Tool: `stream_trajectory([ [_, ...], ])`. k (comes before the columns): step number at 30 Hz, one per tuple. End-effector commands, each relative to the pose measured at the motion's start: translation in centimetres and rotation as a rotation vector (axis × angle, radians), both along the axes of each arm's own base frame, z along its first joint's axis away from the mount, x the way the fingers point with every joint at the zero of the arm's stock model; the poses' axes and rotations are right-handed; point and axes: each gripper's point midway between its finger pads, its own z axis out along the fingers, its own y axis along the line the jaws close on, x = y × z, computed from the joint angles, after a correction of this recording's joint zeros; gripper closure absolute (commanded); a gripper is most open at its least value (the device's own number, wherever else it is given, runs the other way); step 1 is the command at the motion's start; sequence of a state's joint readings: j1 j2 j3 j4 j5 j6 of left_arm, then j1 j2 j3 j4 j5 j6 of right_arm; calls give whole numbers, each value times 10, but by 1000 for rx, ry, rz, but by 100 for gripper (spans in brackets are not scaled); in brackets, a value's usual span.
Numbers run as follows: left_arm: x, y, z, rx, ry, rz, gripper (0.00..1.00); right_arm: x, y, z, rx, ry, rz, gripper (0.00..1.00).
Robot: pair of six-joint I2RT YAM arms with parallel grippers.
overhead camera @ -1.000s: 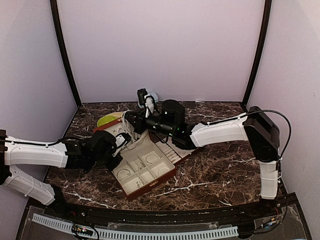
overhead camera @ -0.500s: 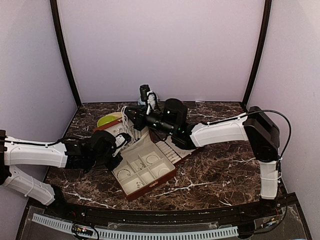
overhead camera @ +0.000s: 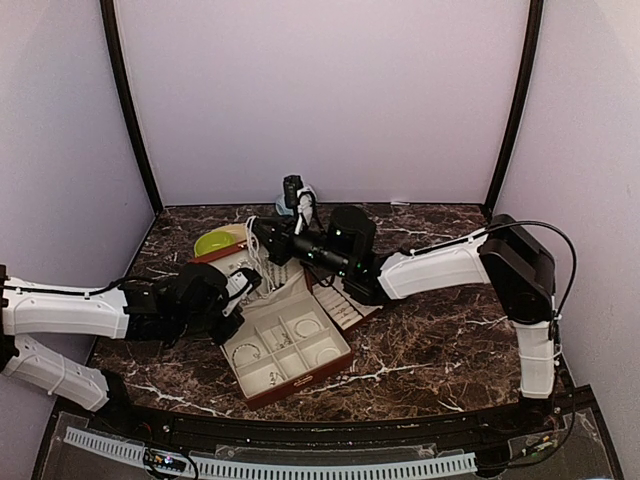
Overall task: Organize the mixed jewelry
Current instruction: Hang the necklace on the necklace hanger.
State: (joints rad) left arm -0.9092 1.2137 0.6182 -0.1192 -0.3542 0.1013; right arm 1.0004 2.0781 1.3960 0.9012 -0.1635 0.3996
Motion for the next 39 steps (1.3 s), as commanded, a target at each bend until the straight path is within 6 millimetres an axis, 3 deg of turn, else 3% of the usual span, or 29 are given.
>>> stream_trajectory([
  [1,-7,-8,3,-44,8,-31,97,-2,-7,-6,38,20,-2,100],
  [7,-5,-9,3,-39,13,-25,97,-16,-17,-9,18,10,-6,100],
  [15,-3,-12,18,-126,-17,-3,93,-33,-26,-6,-25,-34,-16,100],
  [22,-4,-11,21,-144,-21,7,91,-39,-23,2,-38,-41,12,100],
  [33,-13,-14,54,-263,-24,-13,58,-38,-18,-11,-113,9,2,100],
  [39,-15,-11,112,-398,-86,5,43,-30,-13,-22,-195,51,-24,100],
])
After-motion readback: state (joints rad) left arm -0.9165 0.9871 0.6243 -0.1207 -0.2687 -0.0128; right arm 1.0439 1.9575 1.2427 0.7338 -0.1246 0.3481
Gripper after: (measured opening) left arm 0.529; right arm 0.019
